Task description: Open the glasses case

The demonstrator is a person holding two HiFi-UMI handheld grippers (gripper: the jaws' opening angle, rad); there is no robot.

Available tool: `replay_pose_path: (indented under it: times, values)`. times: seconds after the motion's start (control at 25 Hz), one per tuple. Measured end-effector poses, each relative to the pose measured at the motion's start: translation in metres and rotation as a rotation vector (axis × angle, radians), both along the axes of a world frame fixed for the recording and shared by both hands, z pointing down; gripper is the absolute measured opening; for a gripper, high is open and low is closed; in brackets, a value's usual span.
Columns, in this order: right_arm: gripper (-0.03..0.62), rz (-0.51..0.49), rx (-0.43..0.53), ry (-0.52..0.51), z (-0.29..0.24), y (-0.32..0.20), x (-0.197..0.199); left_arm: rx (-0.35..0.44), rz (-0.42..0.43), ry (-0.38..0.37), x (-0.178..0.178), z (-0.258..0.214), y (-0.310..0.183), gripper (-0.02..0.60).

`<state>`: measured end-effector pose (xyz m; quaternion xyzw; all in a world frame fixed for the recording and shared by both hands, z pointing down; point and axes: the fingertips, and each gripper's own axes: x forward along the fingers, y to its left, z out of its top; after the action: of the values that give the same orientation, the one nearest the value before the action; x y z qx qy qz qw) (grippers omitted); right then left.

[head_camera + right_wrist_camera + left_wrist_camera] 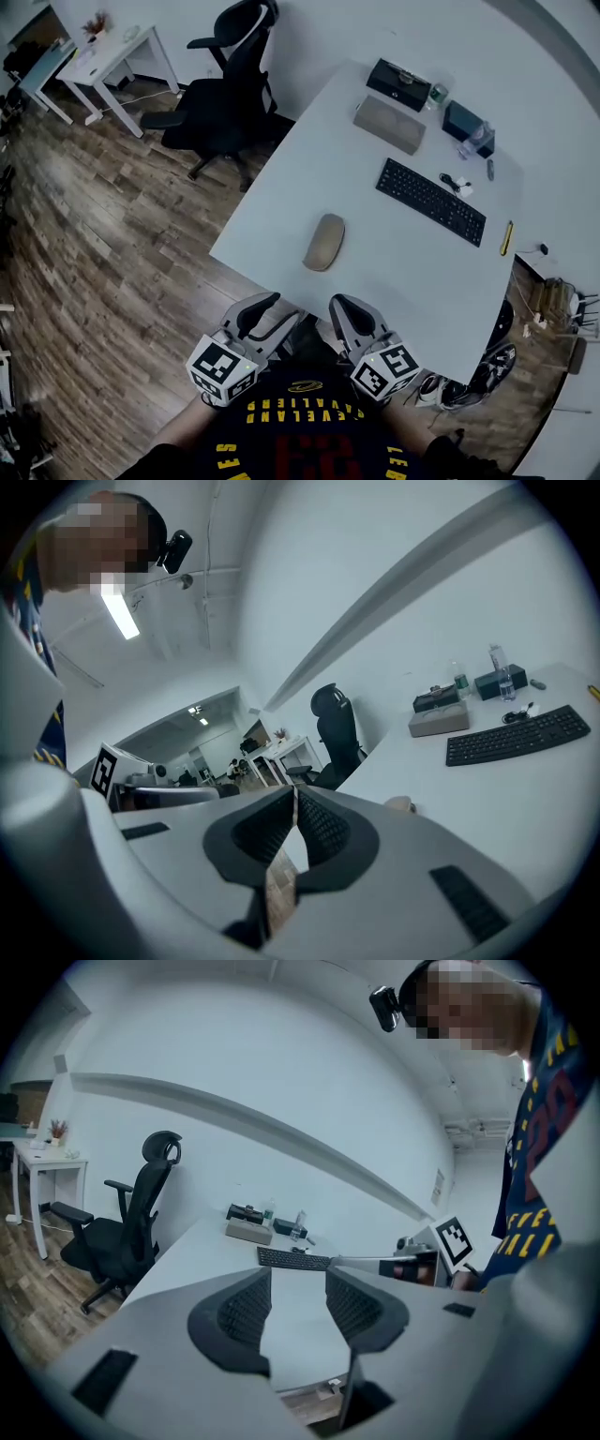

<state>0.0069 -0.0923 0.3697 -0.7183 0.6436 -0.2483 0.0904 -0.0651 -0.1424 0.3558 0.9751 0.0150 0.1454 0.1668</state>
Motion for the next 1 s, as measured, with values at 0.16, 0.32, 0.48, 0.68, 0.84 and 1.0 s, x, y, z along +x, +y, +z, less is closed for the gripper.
replay_pose_path:
  times: [0.16,0.32,0.48,0.68,0.84,1.0]
  values:
    - [0.025,0.036,-0.009,-0.041,0.014,-0.008,0.034,0.006,0.022,-0.044,0.032,0.008,-0.007,0.193]
    - [0.025,0.076,-0.027,-0.091,0.030,-0.008,0.066,0.009,0.057,-0.082,0.067,0.015,-0.010,0.192]
    - [0.025,0.082,-0.045,-0.122,0.044,-0.008,0.097,0.028,0.082,-0.120,0.098,0.024,-0.014,0.192]
    - [0.025,0.028,-0.110,-0.105,0.068,-0.012,0.123,0.086,0.104,-0.182,0.131,0.048,-0.027,0.193]
    - [0.025,0.014,-0.150,-0.102,0.089,-0.013,0.137,0.131,0.127,-0.239,0.152,0.072,-0.036,0.193]
    - [0.026,0.010,-0.203,-0.204,0.111,-0.012,0.127,0.186,0.197,-0.323,0.156,0.097,-0.034,0.193]
